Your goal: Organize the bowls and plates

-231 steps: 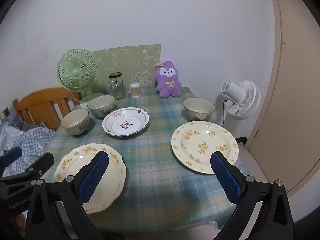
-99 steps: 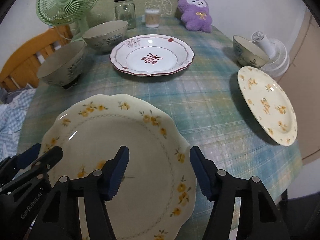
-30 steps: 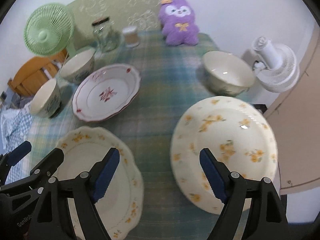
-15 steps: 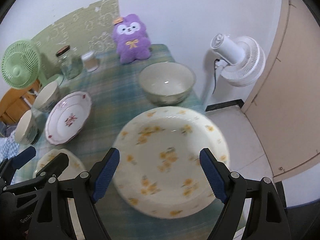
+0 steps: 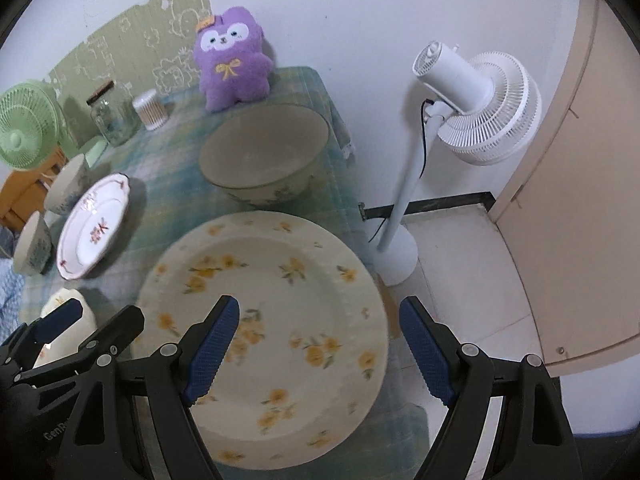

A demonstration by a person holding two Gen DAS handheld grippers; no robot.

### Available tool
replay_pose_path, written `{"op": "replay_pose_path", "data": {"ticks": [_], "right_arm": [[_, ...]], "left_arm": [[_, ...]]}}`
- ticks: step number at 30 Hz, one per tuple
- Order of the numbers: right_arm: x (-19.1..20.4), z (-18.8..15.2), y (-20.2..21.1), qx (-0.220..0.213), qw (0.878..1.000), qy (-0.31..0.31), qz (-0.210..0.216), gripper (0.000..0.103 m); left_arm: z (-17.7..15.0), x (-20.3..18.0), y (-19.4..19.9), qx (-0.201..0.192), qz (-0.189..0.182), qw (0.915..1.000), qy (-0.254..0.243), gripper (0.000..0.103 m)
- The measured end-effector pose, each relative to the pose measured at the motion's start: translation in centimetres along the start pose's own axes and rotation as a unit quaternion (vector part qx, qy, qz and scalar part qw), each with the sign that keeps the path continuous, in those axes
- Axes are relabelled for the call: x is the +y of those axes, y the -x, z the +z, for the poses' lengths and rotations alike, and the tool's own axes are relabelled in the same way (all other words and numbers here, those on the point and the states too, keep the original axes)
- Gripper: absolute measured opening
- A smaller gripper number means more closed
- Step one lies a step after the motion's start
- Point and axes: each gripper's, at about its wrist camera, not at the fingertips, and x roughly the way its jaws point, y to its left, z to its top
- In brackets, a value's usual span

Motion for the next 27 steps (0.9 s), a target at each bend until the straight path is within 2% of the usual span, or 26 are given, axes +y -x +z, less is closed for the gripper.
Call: {"op": "replay_pose_path", "data": {"ticks": [5, 7, 10, 16, 24, 27], "right_arm": [[-1.2, 0.1, -1.9, 0.013, 1.0, 0.005, 0.006, 0.084], [-1.2, 0.1, -2.6, 0.017, 1.0, 0.007, 0.009, 0.084], [-1.3, 0.1, -3.6, 0.024, 1.0, 0.011, 0.016, 0.084], [-1.5, 0.3, -5.0, 0.037, 0.999, 0.019, 0.021, 0.084], [-1.6, 0.3, -7.0, 0.071, 0.997, 0.018, 0.034, 0.068], [-1.5, 0.3, -7.5, 0.081, 0.996, 0.02, 0.032, 0.065]], "left_arm": [[-0.4, -0.8, -1.7, 0.016, 0.017, 0.9996, 0.013, 0.085], [-0.5, -1.0, -2.4, 0.021, 0.024, 0.9994, 0.016, 0.079], [-0.6, -1.4, -3.2, 0.029, 0.028, 0.9991, 0.014, 0.076], [-1.0, -2.3, -4.4, 0.044, 0.03, 0.9986, 0.01, 0.059], [-1.0, -2.2, -5.2, 0.049, 0.054, 0.9972, 0.016, 0.049], [-0.8, -2.2, -5.3, 0.051, 0.054, 0.9971, 0.017, 0.049]]}}
